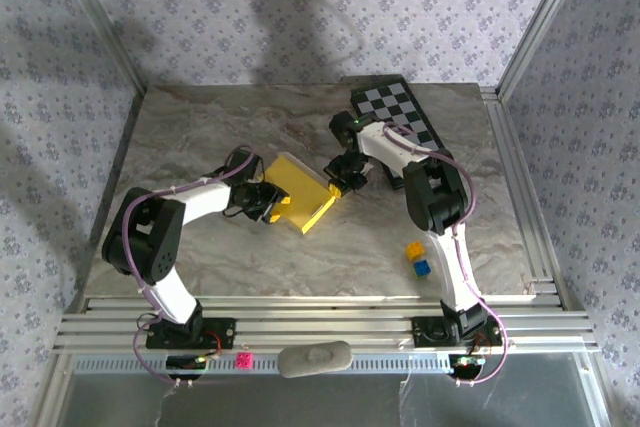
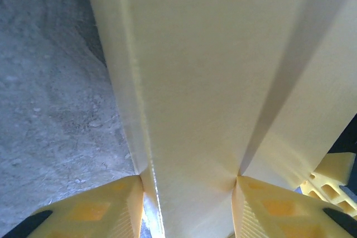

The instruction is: Fold the paper box

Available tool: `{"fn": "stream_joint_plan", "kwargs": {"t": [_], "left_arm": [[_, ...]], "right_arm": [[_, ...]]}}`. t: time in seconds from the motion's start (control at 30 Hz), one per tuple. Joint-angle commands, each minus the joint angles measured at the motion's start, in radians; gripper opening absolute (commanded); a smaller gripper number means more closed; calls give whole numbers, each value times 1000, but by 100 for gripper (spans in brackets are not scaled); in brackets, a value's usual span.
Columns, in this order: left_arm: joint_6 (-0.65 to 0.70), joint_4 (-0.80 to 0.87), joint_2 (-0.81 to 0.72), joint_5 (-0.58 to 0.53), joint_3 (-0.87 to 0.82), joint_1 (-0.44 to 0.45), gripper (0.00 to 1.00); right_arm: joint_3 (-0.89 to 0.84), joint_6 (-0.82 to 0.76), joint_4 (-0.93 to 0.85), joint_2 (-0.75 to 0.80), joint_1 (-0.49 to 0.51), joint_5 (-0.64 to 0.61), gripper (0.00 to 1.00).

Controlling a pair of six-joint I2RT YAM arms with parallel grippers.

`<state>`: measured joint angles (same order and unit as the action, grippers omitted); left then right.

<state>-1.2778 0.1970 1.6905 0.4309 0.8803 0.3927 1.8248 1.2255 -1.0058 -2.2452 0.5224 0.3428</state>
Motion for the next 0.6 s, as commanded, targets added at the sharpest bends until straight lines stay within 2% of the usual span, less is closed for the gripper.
{"fn": "stream_joint_plan", "kwargs": {"t": [0.0, 0.13, 0.3, 0.57], "left_arm": [[-55, 6, 63, -83, -36, 5, 42], [-51, 7, 66, -83, -32, 5, 42], [-40, 9, 67, -81, -28, 7, 42], [-18, 19, 69, -80, -21, 6, 41]], "right_arm": [[-43, 37, -33, 68, 47, 80, 0], [-90, 60, 12, 113, 46, 73, 0], [-94, 48, 27, 129, 39, 79, 18], [-96, 38, 33, 176, 36, 53, 36]]}}
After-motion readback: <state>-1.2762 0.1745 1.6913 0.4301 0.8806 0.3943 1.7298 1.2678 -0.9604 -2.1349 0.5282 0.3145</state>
